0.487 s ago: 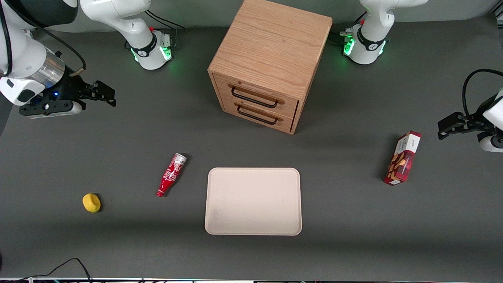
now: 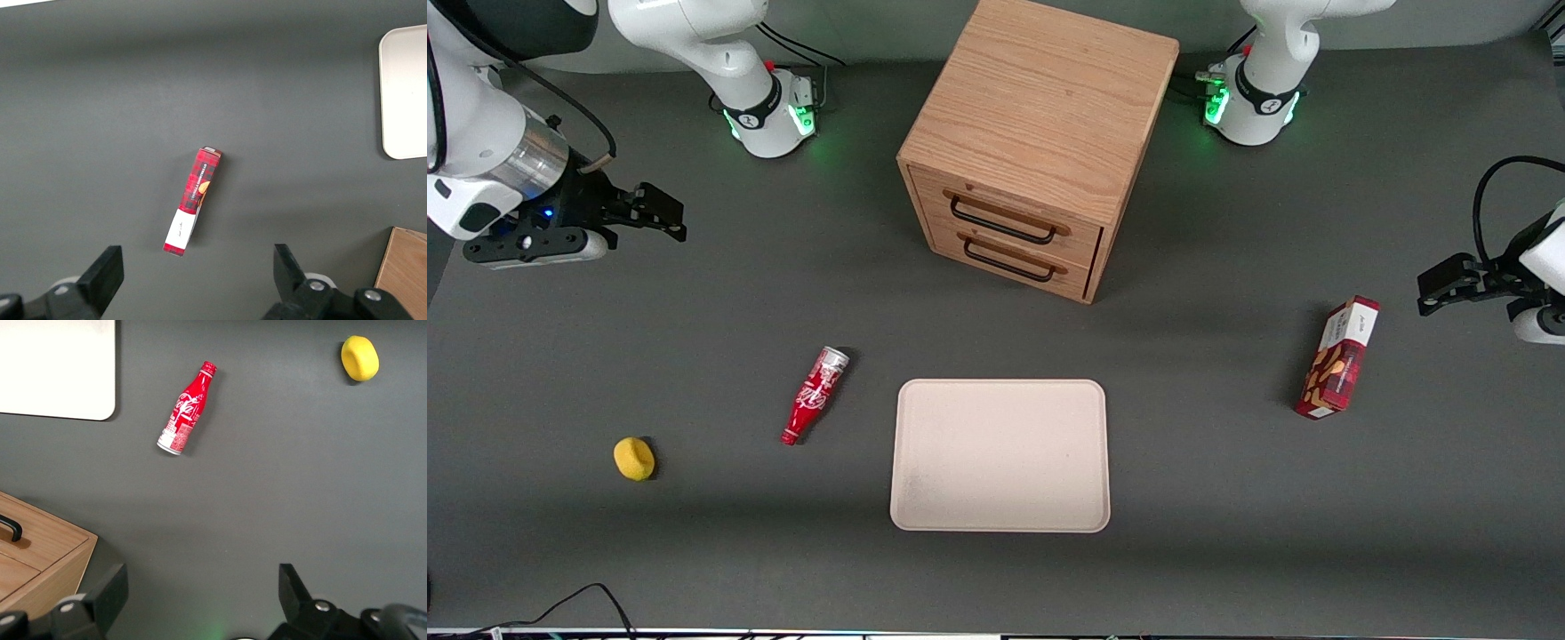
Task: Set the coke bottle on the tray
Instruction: 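Move the right gripper down toward the red Coca-Cola bottle, then close the right gripper around the bottle's body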
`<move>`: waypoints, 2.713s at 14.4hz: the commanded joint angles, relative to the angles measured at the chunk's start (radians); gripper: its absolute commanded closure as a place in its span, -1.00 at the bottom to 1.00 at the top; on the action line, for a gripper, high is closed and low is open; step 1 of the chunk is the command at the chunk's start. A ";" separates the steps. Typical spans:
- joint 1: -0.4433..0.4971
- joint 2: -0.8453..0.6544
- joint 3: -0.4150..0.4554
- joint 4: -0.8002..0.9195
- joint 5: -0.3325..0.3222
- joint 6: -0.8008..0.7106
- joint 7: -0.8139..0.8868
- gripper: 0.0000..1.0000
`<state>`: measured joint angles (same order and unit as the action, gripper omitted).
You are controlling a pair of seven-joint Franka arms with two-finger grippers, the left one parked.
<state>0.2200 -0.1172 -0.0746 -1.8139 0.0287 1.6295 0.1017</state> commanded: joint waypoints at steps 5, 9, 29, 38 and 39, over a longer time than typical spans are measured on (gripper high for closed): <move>-0.004 0.221 0.047 0.036 -0.006 0.125 0.213 -1.00; -0.004 0.378 0.073 0.015 -0.012 0.327 0.357 -1.00; 0.045 0.735 0.078 -0.038 -0.118 0.845 0.687 -0.57; 0.024 0.432 0.119 -0.030 -0.148 0.465 0.636 1.00; 0.024 0.398 0.119 0.011 -0.144 0.361 0.598 1.00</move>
<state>0.2582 0.4284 0.0306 -1.8149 -0.1100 2.1554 0.7447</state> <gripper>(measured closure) 0.441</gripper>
